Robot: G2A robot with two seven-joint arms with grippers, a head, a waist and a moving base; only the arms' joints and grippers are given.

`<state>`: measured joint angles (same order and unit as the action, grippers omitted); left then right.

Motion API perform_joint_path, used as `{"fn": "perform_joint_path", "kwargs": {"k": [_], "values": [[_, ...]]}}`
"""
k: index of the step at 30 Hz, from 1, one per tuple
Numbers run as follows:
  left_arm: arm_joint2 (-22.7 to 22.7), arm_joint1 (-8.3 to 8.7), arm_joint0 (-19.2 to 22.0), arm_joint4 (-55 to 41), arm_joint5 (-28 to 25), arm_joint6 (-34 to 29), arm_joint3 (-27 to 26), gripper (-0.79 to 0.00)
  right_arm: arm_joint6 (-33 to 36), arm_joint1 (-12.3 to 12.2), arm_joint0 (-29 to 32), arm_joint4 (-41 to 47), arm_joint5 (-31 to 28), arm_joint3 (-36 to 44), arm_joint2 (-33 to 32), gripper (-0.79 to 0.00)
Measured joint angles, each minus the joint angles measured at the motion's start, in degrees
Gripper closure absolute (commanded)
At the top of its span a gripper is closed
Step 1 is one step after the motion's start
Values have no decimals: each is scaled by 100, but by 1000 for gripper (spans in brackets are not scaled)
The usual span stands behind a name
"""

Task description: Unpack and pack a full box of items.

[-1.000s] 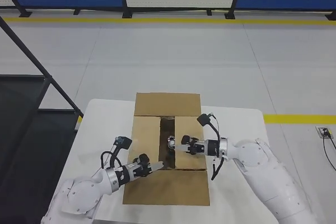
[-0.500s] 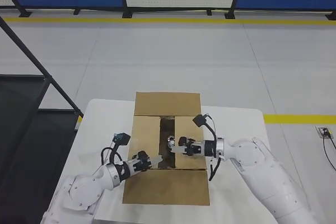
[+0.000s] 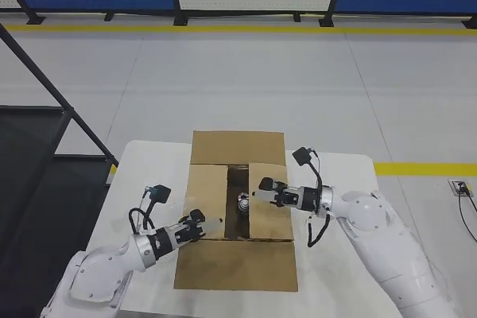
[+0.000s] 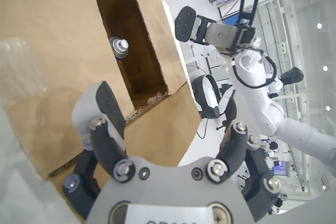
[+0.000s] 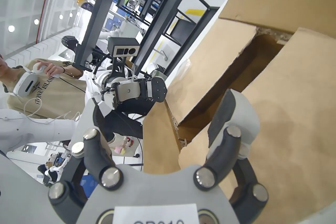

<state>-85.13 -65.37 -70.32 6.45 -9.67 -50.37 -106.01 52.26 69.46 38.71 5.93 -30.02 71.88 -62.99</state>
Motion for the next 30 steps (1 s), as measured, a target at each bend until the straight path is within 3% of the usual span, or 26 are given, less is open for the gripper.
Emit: {"fn": "perform_joint_path", "kwargs": {"k": [5, 10, 14, 16, 27, 30], "values": [[-539, 66, -238, -630, -265, -153, -246, -785, -99, -109, 230, 192, -100, 223, -449, -785], [-1223, 149, -497, -1195, -460, -397, -329, -785, -591, -260, 835, 258, -89, 755, -1164, -785], [-1530, 230, -596, -2087, -479, -1338, -238, -785, -534, -334, 1283, 753, 89, 1018, -1548, -785], [-1584, 253, -582, -2197, -448, -1660, -218, -785, -507, -335, 1284, 775, 100, 1023, -1551, -785], [-1576, 251, -581, -2120, -448, -1611, -223, -785, -516, -333, 1271, 752, 96, 1013, -1544, -785], [-1450, 248, -550, -2087, -311, -1392, -253, -785, -902, -287, 1134, 708, 328, 791, -1470, -785]]}}
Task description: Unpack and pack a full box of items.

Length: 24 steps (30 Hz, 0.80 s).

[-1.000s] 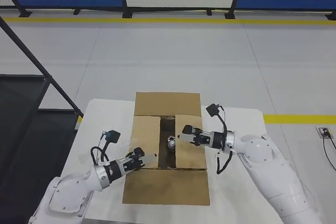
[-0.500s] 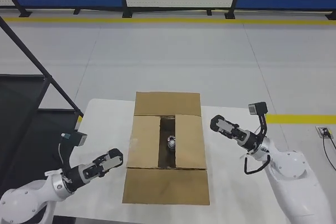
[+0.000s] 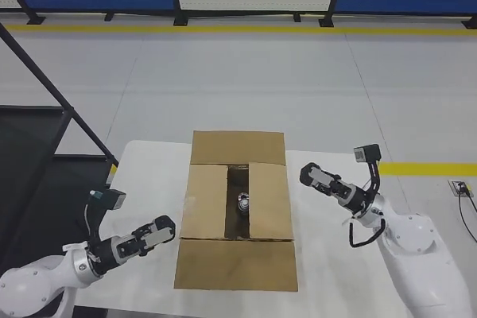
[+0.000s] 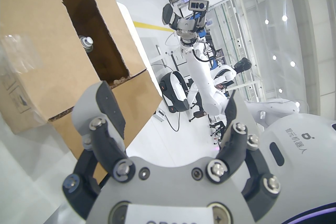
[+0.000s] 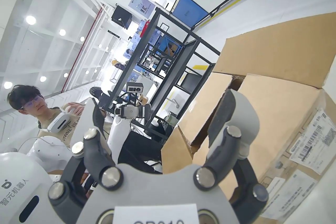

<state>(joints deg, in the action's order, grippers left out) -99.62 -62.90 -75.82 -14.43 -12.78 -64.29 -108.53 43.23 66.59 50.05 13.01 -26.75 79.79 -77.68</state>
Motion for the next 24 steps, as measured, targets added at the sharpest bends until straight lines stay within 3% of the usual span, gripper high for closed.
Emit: {"fn": "perform_joint_path", "kwargs": {"k": [5, 10, 18, 24], "values": [[-60, 31, 43, -15, 174, 245, 239, -785, -864, 143, -744, -333, 519, -890, 508, -785], [-400, 91, -190, -233, 220, 81, 616, -785, -1363, 402, -1774, -688, 890, -2281, 1239, -785], [-451, 186, -498, -20, 182, -472, 1051, -785, -1136, 903, -3060, -345, 286, -4598, 2048, -785], [-95, 225, -465, 297, 189, -643, 1211, -785, -1074, 1188, -3508, -370, -99, -5563, 2340, -785]]}}
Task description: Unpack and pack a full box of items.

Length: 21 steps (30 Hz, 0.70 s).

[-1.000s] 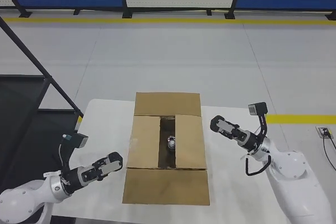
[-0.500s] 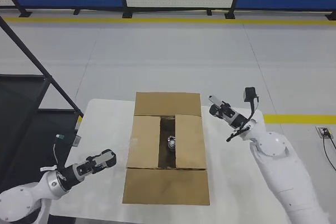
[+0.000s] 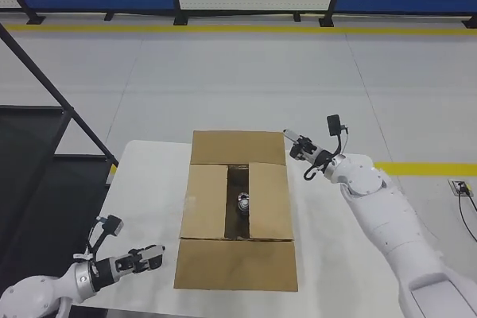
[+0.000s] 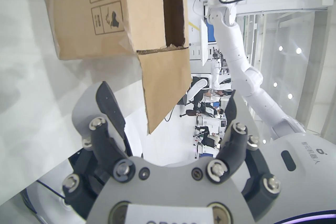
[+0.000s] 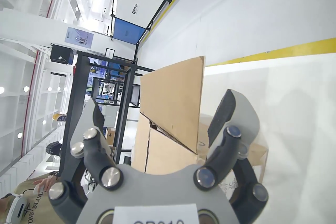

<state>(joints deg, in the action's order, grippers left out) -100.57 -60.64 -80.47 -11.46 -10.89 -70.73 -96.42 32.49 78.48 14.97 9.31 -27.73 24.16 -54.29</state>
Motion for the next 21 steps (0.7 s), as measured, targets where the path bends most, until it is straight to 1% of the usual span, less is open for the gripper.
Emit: {"fn": "perform_joint_path", "kwargs": {"k": [3, 10, 15, 21], "values": [[209, 11, 62, 130, 22, -24, 61, -785, 27, 119, -114, -38, -102, -293, 103, -785], [622, 41, 259, 304, 54, -144, 184, -785, 204, 342, -229, -31, -241, -668, 235, -785], [811, 60, 328, 299, 1, -155, 202, -785, 397, 423, -285, 120, -438, -836, 190, -785], [875, 83, 355, 102, -74, -72, 174, -785, 609, 445, -336, 319, -661, -971, 72, -785]]}}
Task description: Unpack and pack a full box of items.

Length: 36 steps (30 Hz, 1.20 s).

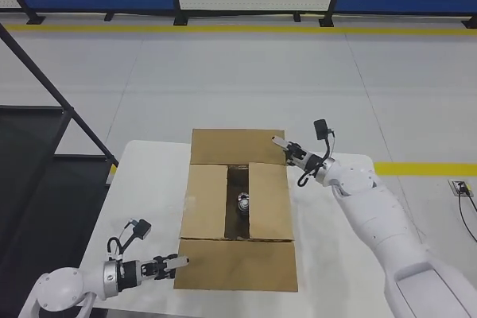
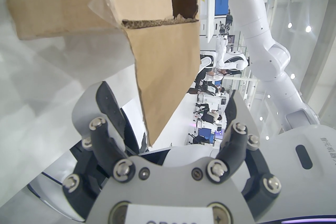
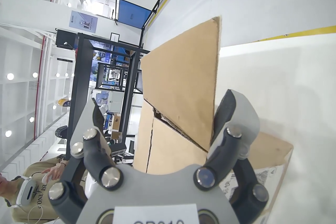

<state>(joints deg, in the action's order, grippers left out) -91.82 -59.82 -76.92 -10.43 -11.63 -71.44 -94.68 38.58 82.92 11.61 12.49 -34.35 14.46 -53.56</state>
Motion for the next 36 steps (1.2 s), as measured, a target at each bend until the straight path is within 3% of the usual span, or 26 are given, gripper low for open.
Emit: {"fn": "perform_joint_path", "kwargs": {"k": [18, 29, 36], "values": [[-119, 68, -229, -763, -264, 351, -481, -785, 241, -152, -32, 291, -571, -25, -391, -785], [-175, 85, -371, -1080, -250, 808, -817, -785, 1178, -313, -7, 670, -712, 268, -684, -785], [-138, 108, -376, -1089, -280, 835, -852, -785, 380, -300, -62, -107, -227, 223, -467, -785]]}}
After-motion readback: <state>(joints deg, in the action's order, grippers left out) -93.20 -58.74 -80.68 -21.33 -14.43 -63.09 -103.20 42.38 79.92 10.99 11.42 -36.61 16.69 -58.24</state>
